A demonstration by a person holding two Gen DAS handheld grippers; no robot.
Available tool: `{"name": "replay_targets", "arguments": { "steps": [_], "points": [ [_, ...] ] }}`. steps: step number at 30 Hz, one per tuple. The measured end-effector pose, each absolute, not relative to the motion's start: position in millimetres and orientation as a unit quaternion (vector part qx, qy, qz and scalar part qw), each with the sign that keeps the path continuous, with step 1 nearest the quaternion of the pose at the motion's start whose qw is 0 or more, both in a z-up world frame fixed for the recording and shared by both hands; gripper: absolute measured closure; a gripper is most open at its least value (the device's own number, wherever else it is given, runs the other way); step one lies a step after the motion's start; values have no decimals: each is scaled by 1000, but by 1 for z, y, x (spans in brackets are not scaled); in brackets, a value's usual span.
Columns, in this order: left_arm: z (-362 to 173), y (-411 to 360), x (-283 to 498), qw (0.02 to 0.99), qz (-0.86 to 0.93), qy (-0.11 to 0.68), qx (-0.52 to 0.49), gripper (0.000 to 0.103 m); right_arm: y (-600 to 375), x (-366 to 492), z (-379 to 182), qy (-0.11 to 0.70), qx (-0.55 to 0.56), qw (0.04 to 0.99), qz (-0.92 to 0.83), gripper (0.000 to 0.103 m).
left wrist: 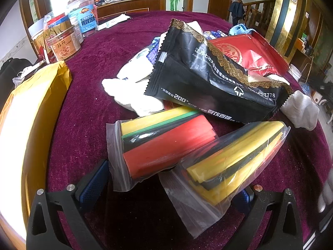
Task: Organize soft objects
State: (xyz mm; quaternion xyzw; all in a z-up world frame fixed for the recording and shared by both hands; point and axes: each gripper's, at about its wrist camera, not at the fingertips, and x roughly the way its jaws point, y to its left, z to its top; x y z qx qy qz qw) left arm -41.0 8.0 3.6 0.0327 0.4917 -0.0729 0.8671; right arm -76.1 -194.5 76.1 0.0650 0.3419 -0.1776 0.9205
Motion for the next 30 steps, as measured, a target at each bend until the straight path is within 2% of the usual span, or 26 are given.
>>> {"name": "replay_targets", "arguments": {
  "steps": [4, 6, 14, 16, 18, 23, 30],
  "points": [
    [4, 8, -41, 867, -72, 492, 33, 0, -205, -66, 55, 361, 113, 910, -167, 0],
    [4, 8, -41, 867, -72, 491, 33, 0, -207, -63, 47, 371, 122, 905, -169, 5],
    [7, 14, -43, 869, -98, 485, 15, 1, -203, -84, 64, 305, 115, 925, -197, 5],
    [14, 30, -48, 874, -110, 473, -23, 12, -201, -92, 70, 268, 109, 935, -204, 5],
    [22, 48, -55, 874, -137, 463, -64, 16, -200, -96, 71, 248, 112, 943, -190, 5],
    [49, 77, -77, 893, -161, 413, -73, 16, -201, -84, 66, 289, 119, 937, -156, 5],
    [63, 78, -61, 891, -170, 413, -74, 16, -201, -78, 59, 317, 130, 928, -145, 5]
  ]
}}
